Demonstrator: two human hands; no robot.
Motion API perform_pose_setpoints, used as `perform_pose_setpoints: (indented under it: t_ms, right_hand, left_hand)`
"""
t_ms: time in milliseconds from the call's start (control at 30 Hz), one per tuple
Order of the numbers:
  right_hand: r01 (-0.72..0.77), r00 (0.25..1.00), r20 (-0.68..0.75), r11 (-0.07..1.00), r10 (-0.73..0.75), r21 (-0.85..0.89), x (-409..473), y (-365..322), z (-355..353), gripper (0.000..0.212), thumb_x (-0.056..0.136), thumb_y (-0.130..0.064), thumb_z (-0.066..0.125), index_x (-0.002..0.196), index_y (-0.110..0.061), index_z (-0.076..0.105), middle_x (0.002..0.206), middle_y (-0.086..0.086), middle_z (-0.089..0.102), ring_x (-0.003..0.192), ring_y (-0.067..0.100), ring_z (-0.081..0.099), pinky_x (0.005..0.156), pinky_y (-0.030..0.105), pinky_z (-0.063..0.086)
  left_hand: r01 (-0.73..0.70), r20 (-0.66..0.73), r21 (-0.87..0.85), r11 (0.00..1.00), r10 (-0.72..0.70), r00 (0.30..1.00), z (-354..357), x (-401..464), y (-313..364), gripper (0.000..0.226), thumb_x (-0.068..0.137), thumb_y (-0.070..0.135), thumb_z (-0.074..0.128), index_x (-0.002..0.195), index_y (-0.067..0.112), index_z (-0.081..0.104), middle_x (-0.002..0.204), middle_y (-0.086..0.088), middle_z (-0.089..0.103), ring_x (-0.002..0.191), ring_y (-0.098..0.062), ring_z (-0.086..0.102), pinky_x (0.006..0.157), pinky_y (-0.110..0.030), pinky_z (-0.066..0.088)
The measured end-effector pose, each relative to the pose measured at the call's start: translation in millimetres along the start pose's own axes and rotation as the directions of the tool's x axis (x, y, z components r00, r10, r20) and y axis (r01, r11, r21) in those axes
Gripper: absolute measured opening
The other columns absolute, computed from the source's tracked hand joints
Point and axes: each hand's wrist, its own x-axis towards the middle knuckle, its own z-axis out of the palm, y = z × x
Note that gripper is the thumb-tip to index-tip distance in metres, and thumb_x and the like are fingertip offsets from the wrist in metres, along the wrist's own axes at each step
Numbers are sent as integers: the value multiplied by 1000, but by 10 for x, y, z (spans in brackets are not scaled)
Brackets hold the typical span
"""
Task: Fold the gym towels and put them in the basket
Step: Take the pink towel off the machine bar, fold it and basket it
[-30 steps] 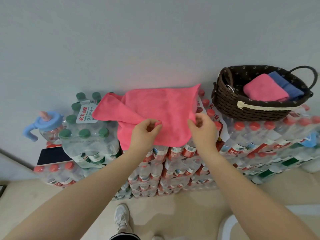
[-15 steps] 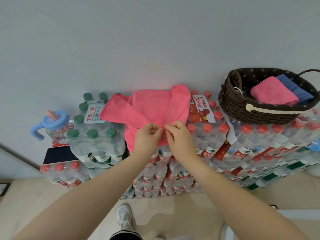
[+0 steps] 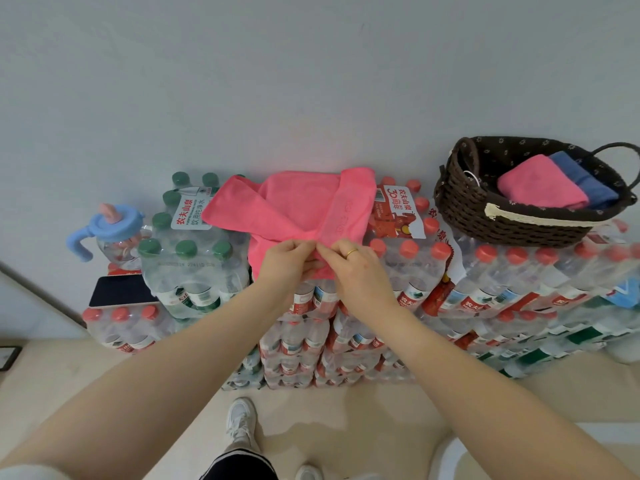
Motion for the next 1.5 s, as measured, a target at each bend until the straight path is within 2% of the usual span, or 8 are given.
perform_pose_setpoints:
  t_ms: [233, 467, 733, 900, 1033, 1167, 1267, 1500]
  right_hand:
    - [-348, 918, -46, 856, 394, 381, -60, -2, -207, 38, 78, 6, 57, 113, -9, 56, 100, 4, 52, 86, 21, 51, 74, 34, 44]
    - [-577, 789, -5, 743, 615, 340, -339, -83, -249, 24, 75, 11, 50, 86, -7, 61, 91, 0, 46, 80, 24, 53, 68, 36, 46]
    - [-765, 622, 53, 592, 781, 255, -943, -317, -347, 12, 89, -3, 47, 93, -6, 59, 97, 9, 57, 78, 23, 53, 63, 31, 42]
    - [-895, 339, 270, 221, 901, 387, -1298, -688, -311, 14, 95, -6, 36, 105, -9, 46, 85, 9, 56, 60, 18, 49, 48, 28, 36]
    - [-817, 270, 388, -4, 881, 577, -1410, -954, -396, 21, 96, -4, 32, 103, -3, 52, 67, 6, 50, 46, 12, 39, 38, 23, 32]
    - [-472, 259, 372, -219, 891, 854, -1210, -1174, -728, 16, 96, -3, 37, 104, -14, 46, 64, 2, 52, 50, 10, 47, 44, 18, 43]
    - [-505, 308, 350, -160, 885, 848, -1091, -1210, -843, 21, 97, -2, 34, 109, -17, 44, 72, 6, 59, 51, 12, 56, 50, 21, 47]
    - [-857, 198, 388, -33, 900, 514, -863, -823, -889, 25, 86, 2, 41, 67, -9, 53, 55, 4, 45, 33, 9, 38, 29, 11, 26]
  left_hand:
    - [-121, 125, -111, 986, 135, 983, 2, -412, 257, 20, 90, 6, 53, 72, 14, 55, 59, 3, 66, 56, -6, 65, 70, -20, 55]
    - [-257, 202, -377, 890, 350, 915, -154, -931, 529, 21, 89, 3, 52, 76, 20, 54, 62, 0, 59, 50, -5, 56, 56, -16, 52]
    - [-291, 101, -430, 855, 365, 925, -768, -1357, 495, 20, 89, 0, 50, 80, 15, 60, 70, 3, 69, 62, -5, 65, 64, -15, 54]
    - [-281, -69, -241, 929, 272, 960, -1269, -1562, 186, 16, 88, 0, 53, 87, 12, 63, 71, 3, 70, 62, -4, 66, 64, -13, 54]
    - [-211, -188, -217, 953, 171, 967, -1562, -1693, -21, 13, 88, 1, 56, 87, 12, 63, 76, -1, 69, 61, -3, 66, 68, -15, 56]
    - [-212, -227, -251, 944, 156, 961, -1700, -1795, -41, 12, 88, 3, 57, 88, 13, 62, 83, -3, 66, 61, -2, 66, 74, -17, 55]
    - [-232, -253, -223, 947, 174, 952, -1743, -1804, -32, 10, 88, 3, 57, 90, 12, 63, 83, -3, 66, 63, -2, 66, 72, -15, 55]
    - [-72, -232, -40, 997, 61, 971, -1716, -1508, -72, 17, 93, 1, 45, 86, 12, 57, 77, -3, 60, 50, -2, 62, 63, -17, 52]
